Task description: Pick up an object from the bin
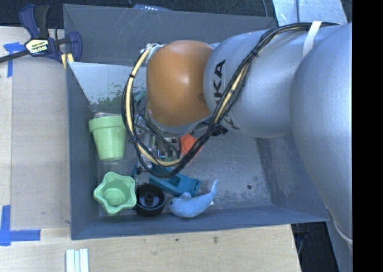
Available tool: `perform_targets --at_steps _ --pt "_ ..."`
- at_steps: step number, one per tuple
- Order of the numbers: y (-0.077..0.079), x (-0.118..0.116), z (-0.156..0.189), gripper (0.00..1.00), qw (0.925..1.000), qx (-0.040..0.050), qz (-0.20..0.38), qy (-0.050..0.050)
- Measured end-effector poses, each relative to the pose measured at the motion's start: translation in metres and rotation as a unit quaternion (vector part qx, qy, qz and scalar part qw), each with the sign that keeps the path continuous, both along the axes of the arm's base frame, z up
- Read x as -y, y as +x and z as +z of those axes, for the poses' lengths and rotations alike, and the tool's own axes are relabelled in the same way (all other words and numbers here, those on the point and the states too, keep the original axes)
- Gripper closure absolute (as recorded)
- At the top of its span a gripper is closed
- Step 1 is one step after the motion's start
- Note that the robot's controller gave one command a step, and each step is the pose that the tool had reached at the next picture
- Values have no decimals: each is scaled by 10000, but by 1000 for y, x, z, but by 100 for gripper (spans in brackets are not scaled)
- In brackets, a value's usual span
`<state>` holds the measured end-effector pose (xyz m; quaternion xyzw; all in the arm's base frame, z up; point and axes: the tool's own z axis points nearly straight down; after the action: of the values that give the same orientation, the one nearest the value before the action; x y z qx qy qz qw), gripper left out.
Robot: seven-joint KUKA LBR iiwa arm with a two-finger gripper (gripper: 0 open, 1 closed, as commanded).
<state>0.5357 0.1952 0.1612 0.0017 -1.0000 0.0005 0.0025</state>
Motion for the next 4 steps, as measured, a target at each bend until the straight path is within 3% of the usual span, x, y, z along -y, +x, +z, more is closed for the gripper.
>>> perform_targets --at_steps 1,2,3,4 --pt "2 1 5 0 10000 37 -18 11" --pt "-16 -16 -32 0 9968 68 798 14" --pt "-36 -27 -54 0 9905 14 1375 10" --pt "-35 -35 -38 0 9997 73 222 21"
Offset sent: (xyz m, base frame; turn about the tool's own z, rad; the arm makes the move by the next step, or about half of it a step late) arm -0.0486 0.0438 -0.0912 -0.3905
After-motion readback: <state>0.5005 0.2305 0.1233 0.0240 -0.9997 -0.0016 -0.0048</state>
